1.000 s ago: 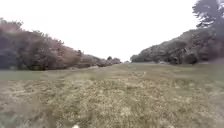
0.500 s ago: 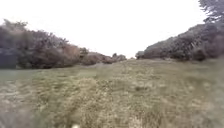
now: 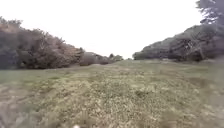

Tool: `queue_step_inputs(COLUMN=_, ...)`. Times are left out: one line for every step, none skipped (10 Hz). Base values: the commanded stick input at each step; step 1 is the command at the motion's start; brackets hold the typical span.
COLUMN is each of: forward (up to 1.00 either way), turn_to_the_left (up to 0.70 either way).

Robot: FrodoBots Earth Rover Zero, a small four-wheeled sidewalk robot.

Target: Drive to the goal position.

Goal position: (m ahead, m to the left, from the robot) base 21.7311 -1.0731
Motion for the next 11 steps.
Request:
queue_step_inputs(forward=0.85, turn_to_the_left=0.01)
queue_step_inputs(forward=0.85, turn_to_the_left=0.01)
queue_step_inputs(forward=0.85, turn_to_the_left=0.01)
queue_step_inputs(forward=0.85, turn_to_the_left=0.01)
queue_step_inputs(forward=0.85, turn_to_the_left=0.01)
queue_step_inputs(forward=0.85, turn_to_the_left=0.01)
queue_step_inputs(forward=0.85, turn_to_the_left=0.01)
queue_step_inputs(forward=0.85, turn_to_the_left=0.01)
queue_step_inputs(forward=0.85, turn_to_the_left=0.01)
queue_step_inputs(forward=0.85, turn_to_the_left=0.01)
queue_step_inputs(forward=0.85, turn_to_the_left=0.01)
